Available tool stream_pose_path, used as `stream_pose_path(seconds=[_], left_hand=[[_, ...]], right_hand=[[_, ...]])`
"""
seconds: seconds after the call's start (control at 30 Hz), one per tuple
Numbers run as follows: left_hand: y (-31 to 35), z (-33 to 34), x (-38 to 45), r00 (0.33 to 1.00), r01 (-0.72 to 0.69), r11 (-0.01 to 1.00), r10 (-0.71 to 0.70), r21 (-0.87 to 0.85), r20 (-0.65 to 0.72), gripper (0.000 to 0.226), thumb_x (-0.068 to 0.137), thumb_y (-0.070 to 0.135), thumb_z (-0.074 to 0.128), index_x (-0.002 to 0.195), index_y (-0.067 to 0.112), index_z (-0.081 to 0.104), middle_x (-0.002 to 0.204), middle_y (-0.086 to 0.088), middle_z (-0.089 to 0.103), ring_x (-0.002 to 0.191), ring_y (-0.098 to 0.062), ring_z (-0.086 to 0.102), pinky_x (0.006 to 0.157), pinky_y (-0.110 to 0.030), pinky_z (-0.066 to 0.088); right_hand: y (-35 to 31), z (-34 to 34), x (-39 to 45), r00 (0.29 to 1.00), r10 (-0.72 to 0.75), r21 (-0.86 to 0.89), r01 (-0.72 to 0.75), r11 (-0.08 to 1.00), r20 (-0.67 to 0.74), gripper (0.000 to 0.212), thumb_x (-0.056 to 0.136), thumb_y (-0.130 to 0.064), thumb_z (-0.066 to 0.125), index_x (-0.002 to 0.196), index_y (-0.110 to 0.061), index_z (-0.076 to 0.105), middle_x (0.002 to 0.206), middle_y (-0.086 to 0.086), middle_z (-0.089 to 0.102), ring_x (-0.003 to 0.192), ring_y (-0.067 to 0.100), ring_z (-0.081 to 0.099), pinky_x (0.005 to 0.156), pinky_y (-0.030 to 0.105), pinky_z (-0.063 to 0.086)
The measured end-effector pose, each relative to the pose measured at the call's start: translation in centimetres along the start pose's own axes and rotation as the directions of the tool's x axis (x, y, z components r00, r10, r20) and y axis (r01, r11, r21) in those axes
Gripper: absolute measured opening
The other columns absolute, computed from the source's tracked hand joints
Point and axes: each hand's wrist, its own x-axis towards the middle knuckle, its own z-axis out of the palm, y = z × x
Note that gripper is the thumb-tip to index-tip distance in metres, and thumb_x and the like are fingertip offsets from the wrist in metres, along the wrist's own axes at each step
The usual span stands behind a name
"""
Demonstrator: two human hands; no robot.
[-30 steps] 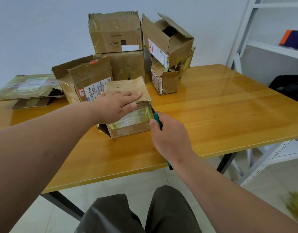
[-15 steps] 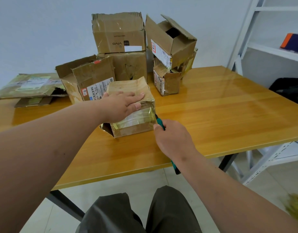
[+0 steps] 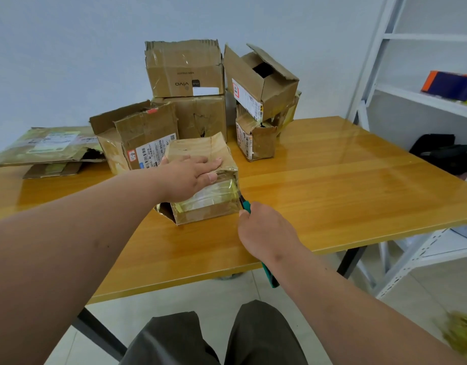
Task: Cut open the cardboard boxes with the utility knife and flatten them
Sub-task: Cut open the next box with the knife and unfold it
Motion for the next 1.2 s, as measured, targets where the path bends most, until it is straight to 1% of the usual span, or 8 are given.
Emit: stream_pose_path(seconds=[0.13,0.33,0.53,0.67,0.8,0.9,1.1,1.2], left_hand=[[0.2,-0.1,0.0,1.0,0.011,1.0,-0.011,0.0,0.008,0.052,0.1,0.053,0.017,0.15,0.048,0.005,0.162,0.01,0.007,0.149,-0.022,0.002,0.116,-0.06,-0.002],[0.0,-0.1,0.1,1.0,0.013,1.0,-0.013,-0.003,0.001,0.052,0.099,0.053,0.017,0.15,0.048,0.006,0.162,0.011,0.009,0.149,-0.021,0.004,0.116,-0.059,-0.002],[0.0,-0.1,0.2,1.0,0.019,1.0,-0.019,-0.018,0.009,0.052,0.1,0.053,0.017,0.15,0.047,0.007,0.162,0.012,0.008,0.149,-0.021,0.002,0.116,-0.06,-0.002],[0.0,0.0,0.2,1.0,0.015,1.0,-0.014,-0.023,0.007,0.052,0.1,0.053,0.017,0.151,0.047,0.007,0.162,0.011,0.008,0.149,-0.021,0.003,0.116,-0.06,0.0],[-0.2,-0.1,0.1,1.0,0.015,0.999,-0.014,-0.045,0.011,0.052,0.1,0.052,0.017,0.151,0.046,0.009,0.162,0.011,0.01,0.149,-0.021,0.004,0.117,-0.06,0.004],[-0.1,-0.2,0.0,1.0,0.019,0.998,-0.018,-0.054,0.014,0.052,0.1,0.052,0.018,0.151,0.046,0.009,0.162,0.011,0.009,0.149,-0.022,0.003,0.117,-0.06,0.003],[-0.2,-0.3,0.2,0.999,0.02,0.997,-0.018,-0.075,0.026,0.052,0.1,0.052,0.019,0.151,0.046,0.009,0.162,0.012,0.008,0.149,-0.023,0.001,0.117,-0.059,0.003],[-0.2,-0.4,0.2,0.999,0.022,0.997,-0.02,-0.076,0.029,0.052,0.1,0.052,0.019,0.151,0.046,0.009,0.162,0.012,0.008,0.149,-0.023,0.001,0.117,-0.058,0.003]], right_hand=[[-0.2,-0.6,0.3,0.999,0.017,-0.061,-0.014,0.998,0.038,0.017,0.1,-0.035,0.032,0.095,-0.024,0.044,0.08,-0.006,0.051,0.083,0.021,0.057,0.081,0.043,0.047],[-1.1,-0.3,0.7,0.989,-0.088,-0.076,0.079,0.994,-0.116,0.025,0.098,-0.026,0.037,0.073,-0.029,0.032,0.071,-0.01,0.048,0.064,0.011,0.045,0.073,0.04,0.032],[-0.2,-0.2,0.6,0.999,-0.036,-0.136,0.033,0.99,-0.019,0.015,0.096,-0.023,0.038,0.081,-0.026,0.038,0.075,-0.009,0.051,0.067,0.012,0.046,0.08,0.042,0.034],[-0.4,-0.1,0.4,1.0,0.012,-0.151,-0.008,0.988,0.026,0.017,0.092,-0.019,0.04,0.077,-0.026,0.037,0.075,-0.006,0.053,0.067,0.014,0.048,0.075,0.039,0.036],[-0.9,-0.5,0.2,0.985,0.065,-0.245,-0.025,0.969,0.157,0.013,0.085,-0.013,0.04,0.077,-0.021,0.045,0.078,-0.001,0.058,0.071,0.018,0.054,0.081,0.039,0.045],[-1.2,-1.4,0.7,0.972,0.117,-0.23,-0.068,0.971,0.206,0.012,0.083,-0.013,0.041,0.076,-0.02,0.048,0.077,0.001,0.06,0.072,0.02,0.058,0.072,0.036,0.048],[-0.4,-0.8,0.7,0.997,-0.055,-0.229,0.043,0.972,-0.046,0.019,0.09,-0.02,0.042,0.072,-0.022,0.045,0.068,-0.004,0.053,0.063,0.017,0.051,0.063,0.035,0.039],[-0.3,-0.7,0.9,0.995,-0.088,-0.221,0.074,0.973,-0.056,0.02,0.092,-0.022,0.041,0.072,-0.023,0.044,0.069,-0.004,0.053,0.063,0.016,0.051,0.065,0.037,0.039]])
